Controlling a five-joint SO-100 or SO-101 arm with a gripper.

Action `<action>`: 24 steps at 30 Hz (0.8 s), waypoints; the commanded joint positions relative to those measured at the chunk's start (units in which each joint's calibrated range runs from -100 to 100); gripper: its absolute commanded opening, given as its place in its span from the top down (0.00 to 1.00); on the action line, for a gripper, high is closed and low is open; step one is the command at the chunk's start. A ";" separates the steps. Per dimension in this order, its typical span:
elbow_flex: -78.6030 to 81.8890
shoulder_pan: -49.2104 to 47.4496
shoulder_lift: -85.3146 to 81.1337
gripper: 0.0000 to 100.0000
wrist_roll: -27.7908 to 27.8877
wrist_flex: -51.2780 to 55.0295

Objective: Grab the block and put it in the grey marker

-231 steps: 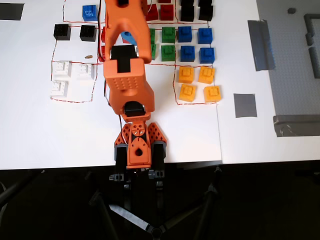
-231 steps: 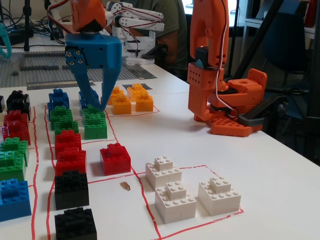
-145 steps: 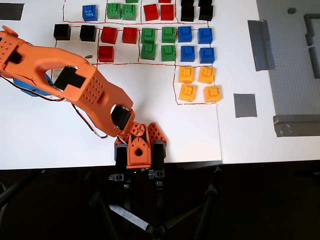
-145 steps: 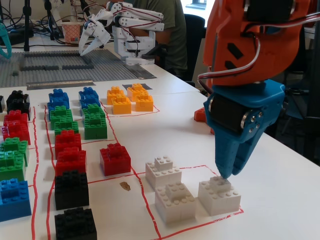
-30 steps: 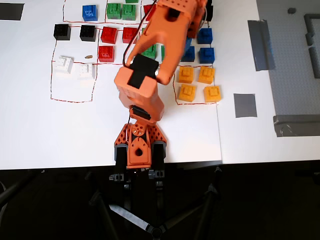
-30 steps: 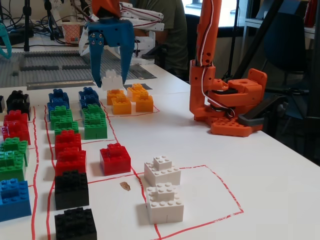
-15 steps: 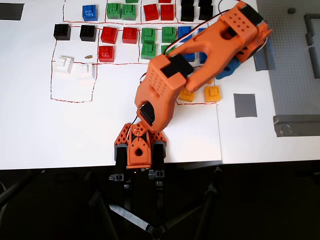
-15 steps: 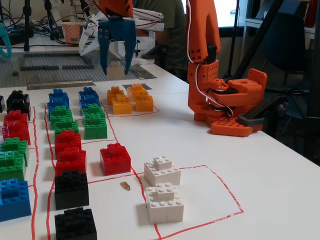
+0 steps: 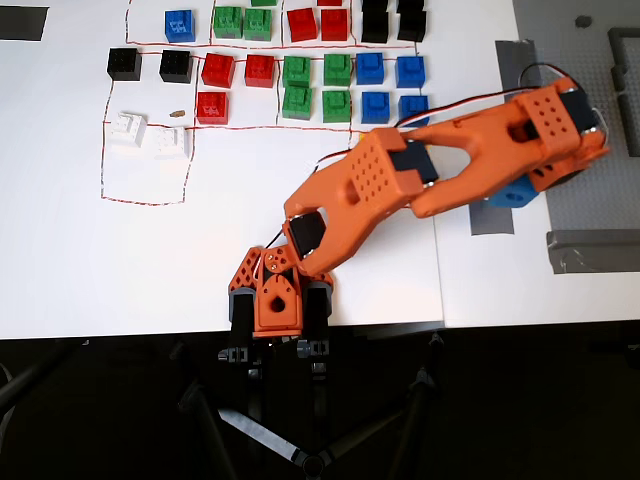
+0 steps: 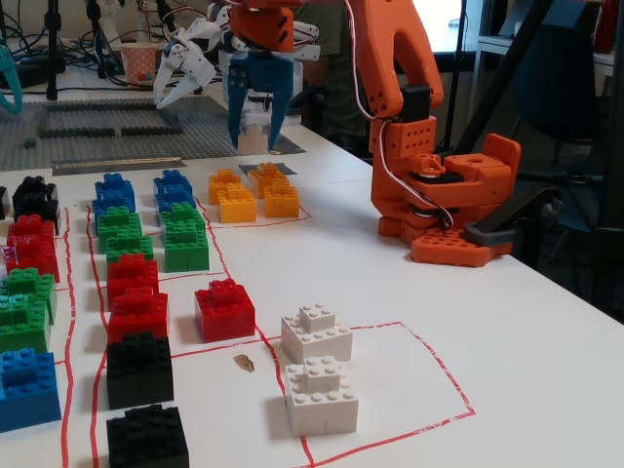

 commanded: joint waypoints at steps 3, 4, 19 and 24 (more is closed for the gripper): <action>-7.58 4.00 -2.32 1.00 2.15 -0.86; -8.03 4.41 -1.63 1.00 2.30 -1.03; -9.67 7.07 4.67 0.83 3.57 -2.09; -9.39 6.99 5.28 0.72 4.05 -2.33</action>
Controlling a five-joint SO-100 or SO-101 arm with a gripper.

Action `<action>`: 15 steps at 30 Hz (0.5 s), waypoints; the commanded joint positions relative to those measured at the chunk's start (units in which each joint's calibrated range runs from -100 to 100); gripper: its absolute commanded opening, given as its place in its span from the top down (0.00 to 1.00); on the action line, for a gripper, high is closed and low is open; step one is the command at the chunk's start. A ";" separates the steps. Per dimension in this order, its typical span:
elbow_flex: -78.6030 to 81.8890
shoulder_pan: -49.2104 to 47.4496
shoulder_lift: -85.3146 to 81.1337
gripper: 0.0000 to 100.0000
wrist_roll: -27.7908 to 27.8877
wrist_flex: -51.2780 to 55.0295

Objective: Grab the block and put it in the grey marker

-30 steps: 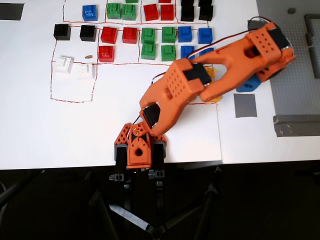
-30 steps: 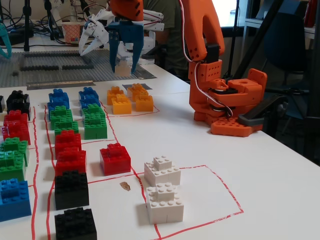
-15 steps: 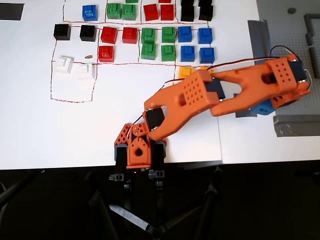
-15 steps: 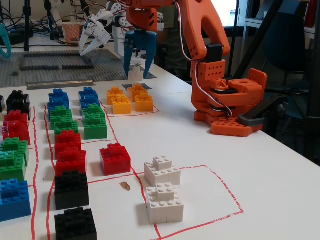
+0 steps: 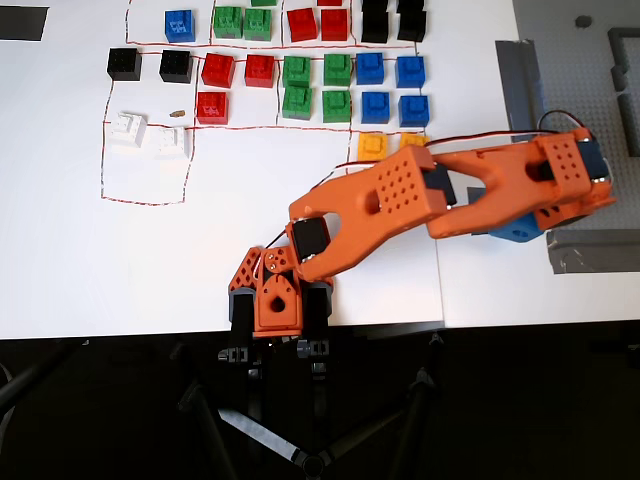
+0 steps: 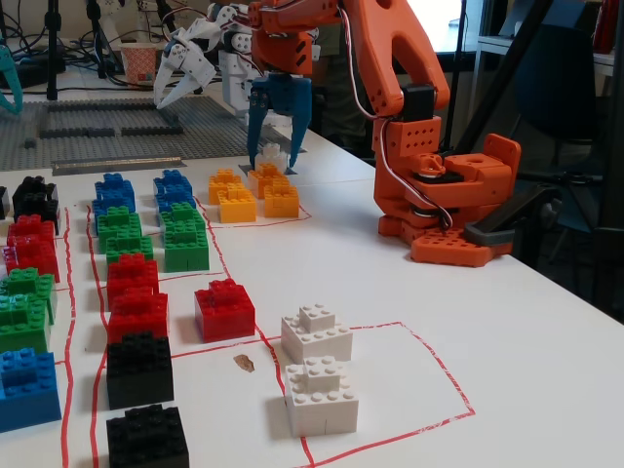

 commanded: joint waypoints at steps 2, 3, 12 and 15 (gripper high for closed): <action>-4.90 0.53 -4.21 0.70 0.68 -0.81; -4.90 0.61 -4.39 0.69 0.73 -0.81; -6.80 0.78 -8.01 0.62 2.34 4.49; -9.98 1.03 -10.43 0.60 3.71 10.69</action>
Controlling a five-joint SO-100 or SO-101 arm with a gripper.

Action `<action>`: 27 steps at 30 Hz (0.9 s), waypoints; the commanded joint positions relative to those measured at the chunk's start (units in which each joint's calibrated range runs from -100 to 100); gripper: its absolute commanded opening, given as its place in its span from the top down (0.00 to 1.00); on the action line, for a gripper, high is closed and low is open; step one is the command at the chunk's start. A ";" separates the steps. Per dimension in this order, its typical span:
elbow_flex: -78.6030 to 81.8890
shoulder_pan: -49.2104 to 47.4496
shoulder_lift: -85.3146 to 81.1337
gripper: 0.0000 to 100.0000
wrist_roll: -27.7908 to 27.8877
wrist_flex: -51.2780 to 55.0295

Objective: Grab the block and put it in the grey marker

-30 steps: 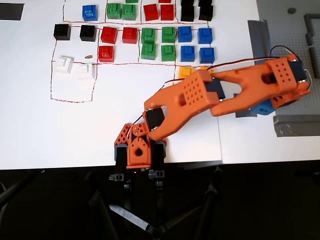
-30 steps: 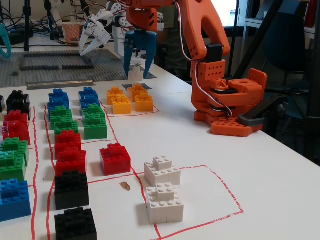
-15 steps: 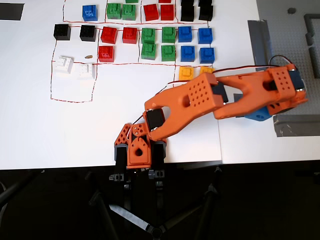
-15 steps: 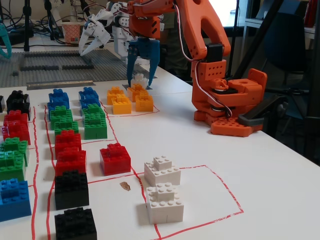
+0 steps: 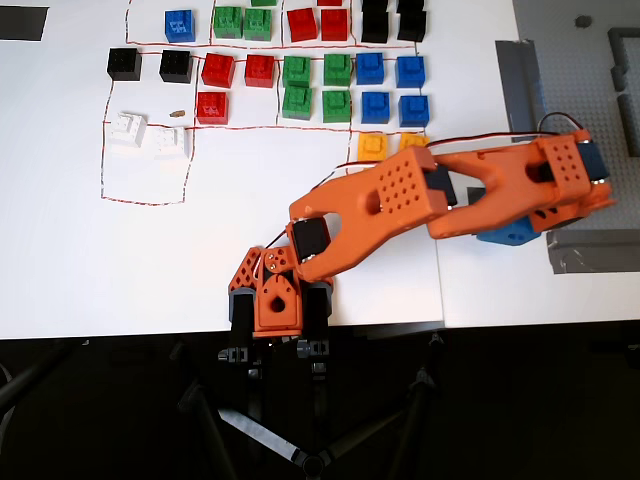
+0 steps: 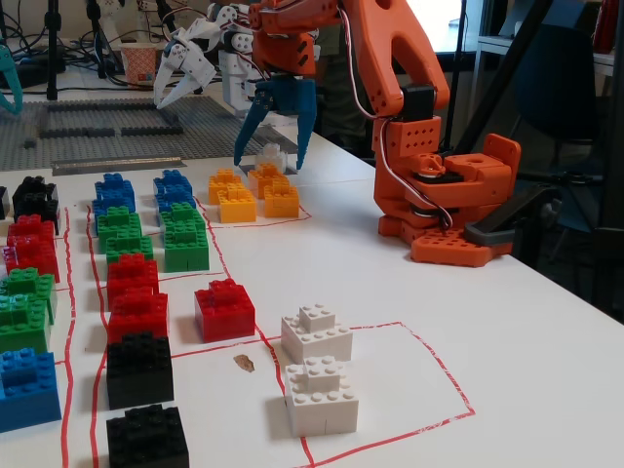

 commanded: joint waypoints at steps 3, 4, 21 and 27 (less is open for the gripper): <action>-11.26 0.61 -13.80 0.61 1.95 9.34; -11.08 0.20 -14.92 0.61 1.81 10.00; 14.16 -28.01 -38.33 1.00 -18.75 10.16; 22.51 -44.81 -43.16 1.00 -29.69 10.24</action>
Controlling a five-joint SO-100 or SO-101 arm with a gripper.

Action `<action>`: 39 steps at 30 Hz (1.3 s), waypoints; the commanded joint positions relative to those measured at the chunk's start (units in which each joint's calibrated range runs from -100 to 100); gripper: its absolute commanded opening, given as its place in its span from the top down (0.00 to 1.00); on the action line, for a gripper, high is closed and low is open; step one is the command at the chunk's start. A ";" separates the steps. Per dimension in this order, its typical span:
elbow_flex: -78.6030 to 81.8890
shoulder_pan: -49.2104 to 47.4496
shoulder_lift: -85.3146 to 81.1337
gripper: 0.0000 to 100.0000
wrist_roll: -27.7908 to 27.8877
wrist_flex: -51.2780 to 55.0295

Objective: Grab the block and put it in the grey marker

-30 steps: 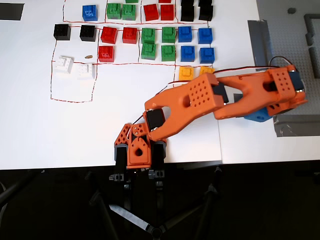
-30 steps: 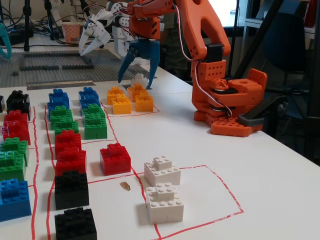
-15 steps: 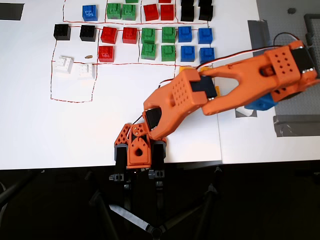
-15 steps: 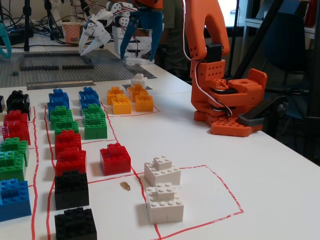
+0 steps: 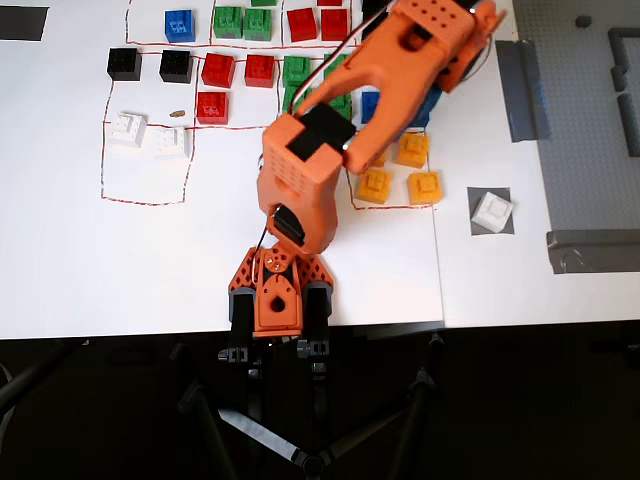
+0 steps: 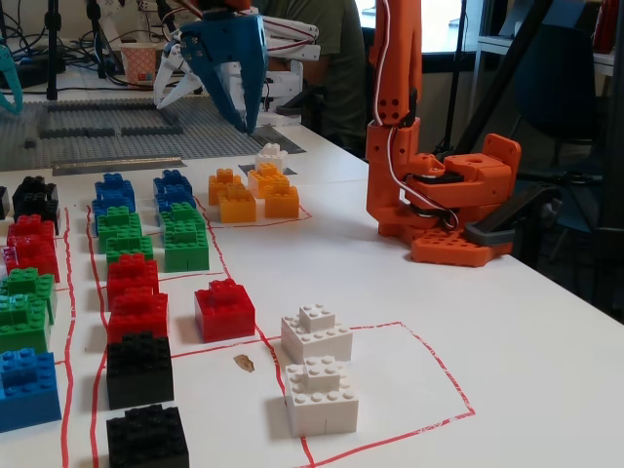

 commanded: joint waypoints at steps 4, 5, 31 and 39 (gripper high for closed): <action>2.04 -15.71 -10.67 1.00 -8.69 0.71; 2.58 -18.12 -11.02 1.00 -9.67 0.54; 9.67 -41.58 -11.45 1.00 -17.00 -9.33; 8.67 -41.58 -10.41 1.00 -17.09 -9.82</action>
